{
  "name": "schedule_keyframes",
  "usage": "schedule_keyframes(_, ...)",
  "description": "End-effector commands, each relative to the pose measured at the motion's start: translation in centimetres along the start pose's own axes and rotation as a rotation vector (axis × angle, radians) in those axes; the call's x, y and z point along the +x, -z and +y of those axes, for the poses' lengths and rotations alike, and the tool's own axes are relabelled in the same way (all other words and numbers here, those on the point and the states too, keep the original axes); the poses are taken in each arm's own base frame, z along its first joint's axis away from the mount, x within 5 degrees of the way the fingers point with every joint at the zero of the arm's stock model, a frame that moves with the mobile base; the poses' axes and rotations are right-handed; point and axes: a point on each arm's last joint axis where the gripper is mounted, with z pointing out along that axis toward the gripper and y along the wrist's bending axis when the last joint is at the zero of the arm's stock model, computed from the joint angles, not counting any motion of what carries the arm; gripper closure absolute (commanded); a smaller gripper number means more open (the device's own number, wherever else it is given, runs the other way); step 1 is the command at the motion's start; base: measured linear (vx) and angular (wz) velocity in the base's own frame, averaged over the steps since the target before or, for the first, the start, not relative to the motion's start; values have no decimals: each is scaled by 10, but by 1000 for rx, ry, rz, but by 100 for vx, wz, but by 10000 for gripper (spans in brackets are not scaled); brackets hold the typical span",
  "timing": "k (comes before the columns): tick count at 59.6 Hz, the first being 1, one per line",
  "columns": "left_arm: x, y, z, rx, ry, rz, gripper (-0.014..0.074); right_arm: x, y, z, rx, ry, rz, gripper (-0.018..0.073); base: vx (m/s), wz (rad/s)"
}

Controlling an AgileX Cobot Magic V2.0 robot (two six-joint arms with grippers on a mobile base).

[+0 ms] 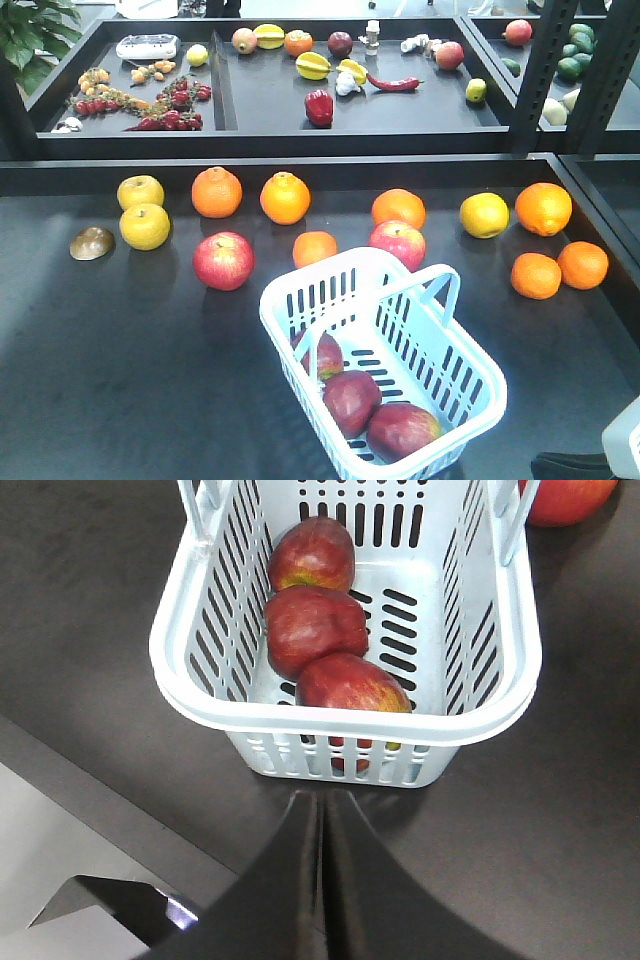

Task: Pick three apples into basket with both arms

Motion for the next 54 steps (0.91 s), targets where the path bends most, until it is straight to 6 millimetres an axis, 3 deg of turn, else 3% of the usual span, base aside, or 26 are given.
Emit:
schedule_keyframes(1,-16,4,-1,0,11,-119,602,-12,4,-2,18,-3,-70,564,0,0)
schedule_keyframes(20,-16,4,-1,0,11,-119,602,-11,3,-2,23,7,-66,564,0,0)
schedule_keyframes(27,-16,4,-1,0,11,-119,602,2,-5,-4,44,-1,-79,564,0,0)
schedule_keyframes(36,-16,4,-1,0,11,-119,602,19,-12,-9,117,-84,-246,564,0,0)
schedule_keyframes(46,-16,4,-1,0,11,-119,602,34,-7,-12,173,-183,-470,564,0,0)
schedule_keyframes(54,-16,4,-1,0,11,-119,602,47,-5,-12,199,-222,-538,564,0,0)
